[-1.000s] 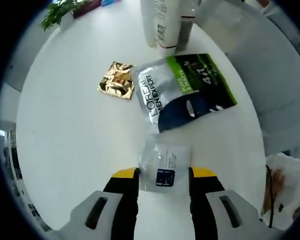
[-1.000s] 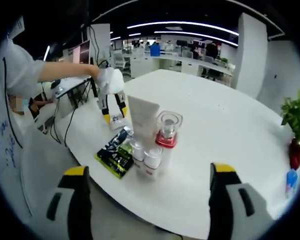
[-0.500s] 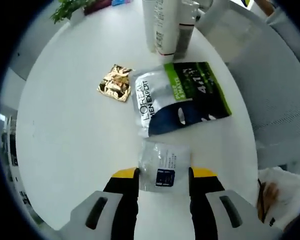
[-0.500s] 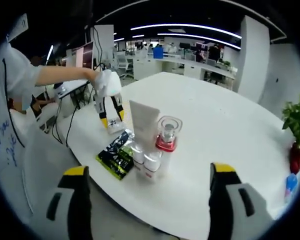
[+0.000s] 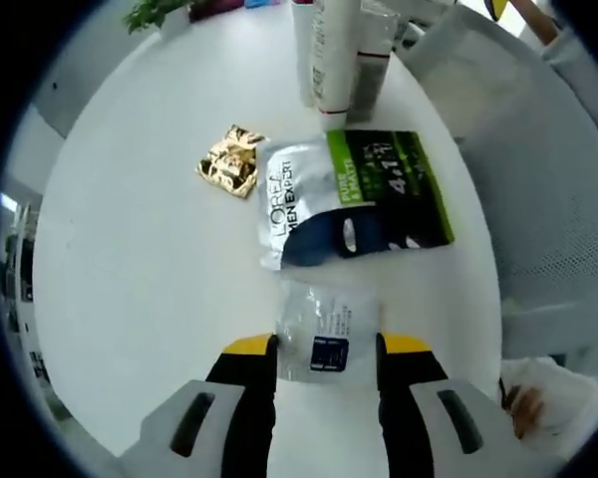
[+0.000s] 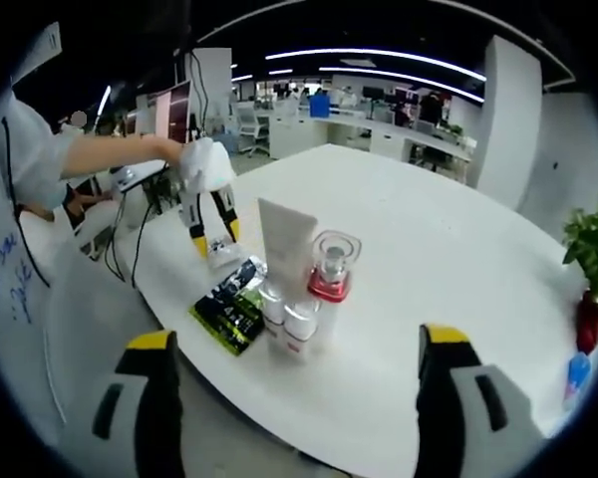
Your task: Arrange the skincare products in the storage area until every visible bottle or jar stands upright without overlapping.
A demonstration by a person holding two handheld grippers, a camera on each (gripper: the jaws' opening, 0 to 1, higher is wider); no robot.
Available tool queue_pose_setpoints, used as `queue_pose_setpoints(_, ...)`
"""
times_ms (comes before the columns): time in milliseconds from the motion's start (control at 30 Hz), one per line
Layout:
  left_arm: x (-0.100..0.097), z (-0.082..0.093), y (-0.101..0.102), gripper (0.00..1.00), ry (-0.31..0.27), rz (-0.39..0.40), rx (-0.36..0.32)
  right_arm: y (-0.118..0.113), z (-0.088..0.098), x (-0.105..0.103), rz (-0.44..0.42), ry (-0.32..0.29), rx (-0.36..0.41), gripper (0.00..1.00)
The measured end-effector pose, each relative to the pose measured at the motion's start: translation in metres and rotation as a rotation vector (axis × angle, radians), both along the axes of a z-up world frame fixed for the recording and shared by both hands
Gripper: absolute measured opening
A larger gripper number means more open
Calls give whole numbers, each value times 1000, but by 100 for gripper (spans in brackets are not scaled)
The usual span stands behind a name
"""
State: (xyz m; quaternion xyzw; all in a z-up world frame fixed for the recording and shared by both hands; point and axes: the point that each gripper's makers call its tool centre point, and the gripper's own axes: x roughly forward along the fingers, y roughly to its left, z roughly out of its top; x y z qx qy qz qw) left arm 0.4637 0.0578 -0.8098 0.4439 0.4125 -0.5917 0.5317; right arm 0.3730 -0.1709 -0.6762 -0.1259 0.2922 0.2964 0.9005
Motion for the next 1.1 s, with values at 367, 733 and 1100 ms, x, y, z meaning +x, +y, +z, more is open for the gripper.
queue_pose_setpoints(367, -18, -2, 0, 36, -1, 58, -10, 0, -1, 0, 20, -6, -2, 100)
queue_pose_setpoints(733, -34, -5, 0, 36, 12, 106, -26, 1, -2, -1, 41, -9, -4, 100)
queue_pose_setpoints(1100, -43, -11, 1, 36, 23, 160, -50, 2, -4, -1, 50, -14, -5, 100)
